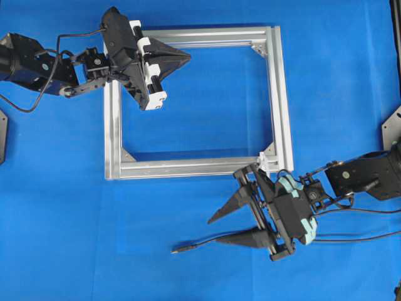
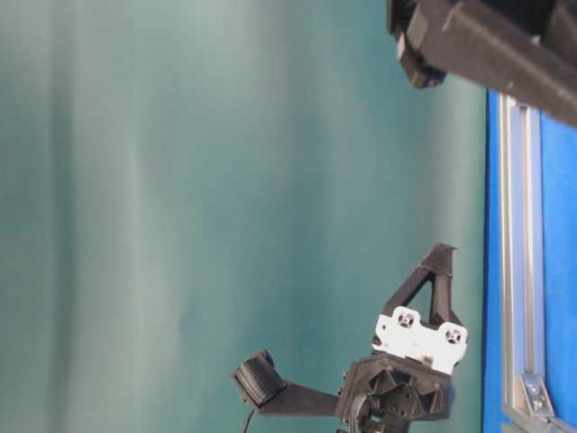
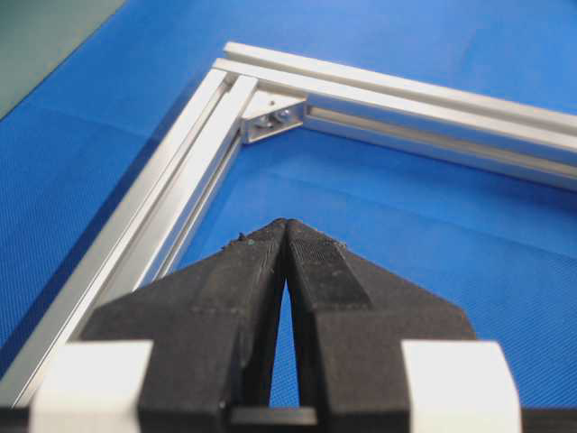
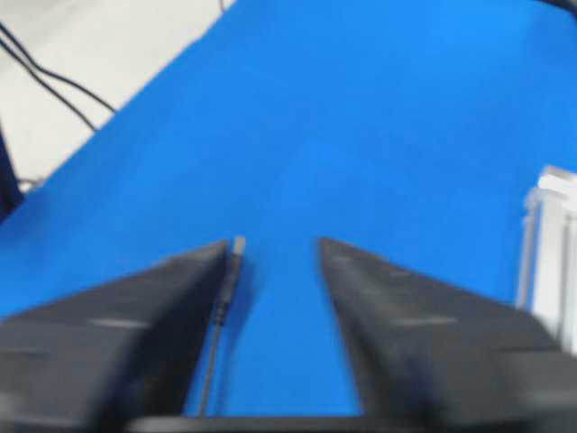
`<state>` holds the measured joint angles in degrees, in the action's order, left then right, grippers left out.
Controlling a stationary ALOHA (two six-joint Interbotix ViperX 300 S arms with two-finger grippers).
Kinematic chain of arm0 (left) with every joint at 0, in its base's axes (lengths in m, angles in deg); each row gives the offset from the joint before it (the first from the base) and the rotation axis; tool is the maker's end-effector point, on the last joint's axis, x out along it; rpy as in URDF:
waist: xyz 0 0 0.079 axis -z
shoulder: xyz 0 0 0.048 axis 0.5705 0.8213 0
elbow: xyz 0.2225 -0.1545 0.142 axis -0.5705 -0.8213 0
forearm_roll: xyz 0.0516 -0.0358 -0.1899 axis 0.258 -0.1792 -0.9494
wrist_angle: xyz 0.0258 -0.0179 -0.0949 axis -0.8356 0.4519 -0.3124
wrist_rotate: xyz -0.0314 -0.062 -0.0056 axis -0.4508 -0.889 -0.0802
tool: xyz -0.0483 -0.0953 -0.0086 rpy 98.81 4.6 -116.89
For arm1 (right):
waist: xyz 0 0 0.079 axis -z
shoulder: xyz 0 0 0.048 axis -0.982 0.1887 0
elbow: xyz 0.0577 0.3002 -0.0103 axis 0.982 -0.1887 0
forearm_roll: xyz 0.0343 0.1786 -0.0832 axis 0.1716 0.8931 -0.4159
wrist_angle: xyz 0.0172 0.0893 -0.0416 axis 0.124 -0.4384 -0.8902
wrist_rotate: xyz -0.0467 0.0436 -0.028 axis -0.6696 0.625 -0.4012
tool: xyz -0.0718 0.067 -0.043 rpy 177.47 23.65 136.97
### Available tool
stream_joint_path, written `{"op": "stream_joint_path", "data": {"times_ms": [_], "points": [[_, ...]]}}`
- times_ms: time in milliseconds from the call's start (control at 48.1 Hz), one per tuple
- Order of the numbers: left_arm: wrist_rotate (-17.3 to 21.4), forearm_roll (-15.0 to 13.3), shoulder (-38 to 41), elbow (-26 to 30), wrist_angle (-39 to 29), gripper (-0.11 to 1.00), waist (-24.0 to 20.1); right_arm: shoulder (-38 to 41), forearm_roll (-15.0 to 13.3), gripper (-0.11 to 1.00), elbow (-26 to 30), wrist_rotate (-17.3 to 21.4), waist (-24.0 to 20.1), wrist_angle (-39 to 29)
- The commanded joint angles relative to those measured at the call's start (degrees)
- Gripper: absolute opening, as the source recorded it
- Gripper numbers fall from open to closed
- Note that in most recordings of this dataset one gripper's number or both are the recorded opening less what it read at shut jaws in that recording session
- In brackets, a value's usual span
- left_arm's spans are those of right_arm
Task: Insert the wire through the string loop located on the right side.
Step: 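Open the right gripper and move it over the black USB cable plug, then lower the right gripper and close it on the cable behind the plug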
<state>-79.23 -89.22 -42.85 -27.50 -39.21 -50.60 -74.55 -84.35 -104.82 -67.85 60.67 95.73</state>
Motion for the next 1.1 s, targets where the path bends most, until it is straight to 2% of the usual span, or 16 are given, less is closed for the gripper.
{"op": "stream_joint_path", "data": {"times_ms": [0, 104, 145, 229, 333, 520, 831, 1081], "points": [[0.0, 0.18, -1.58, 0.35, 0.26, 0.0, 0.09, -1.49, 0.62, 0.59, 0.7, 0.18, -0.79, 0.26], [0.0, 0.18, -1.67, 0.35, 0.26, 0.0, 0.09, -1.49, 1.58, 0.87, 0.62, 0.18, -0.79, 0.18], [0.0, 0.18, -1.67, 0.35, 0.26, 0.0, 0.09, -1.49, 1.67, 0.91, 0.62, 0.18, -0.79, 0.09], [0.0, 0.09, -1.58, 0.35, 0.26, 0.0, 0.09, -1.49, 1.85, 0.85, 0.7, 0.18, -0.79, -0.26], [0.0, 0.09, -1.58, 0.35, 0.18, 0.0, 0.09, -1.23, 2.46, 0.87, 0.88, 0.26, -0.88, -0.97], [-0.09, 0.18, -1.67, 0.35, 0.18, 0.0, 0.09, 2.11, 6.42, 0.87, 1.93, 0.26, -1.49, -1.32], [-0.09, 0.18, -1.67, 0.26, -0.53, 0.0, -0.26, 9.4, 11.43, 0.87, 5.36, 0.35, -4.39, -2.72], [-0.18, 0.18, -1.67, 0.26, -1.05, 0.0, -0.18, 13.62, 12.83, 0.87, 7.82, 0.35, -4.92, -4.92]]}}
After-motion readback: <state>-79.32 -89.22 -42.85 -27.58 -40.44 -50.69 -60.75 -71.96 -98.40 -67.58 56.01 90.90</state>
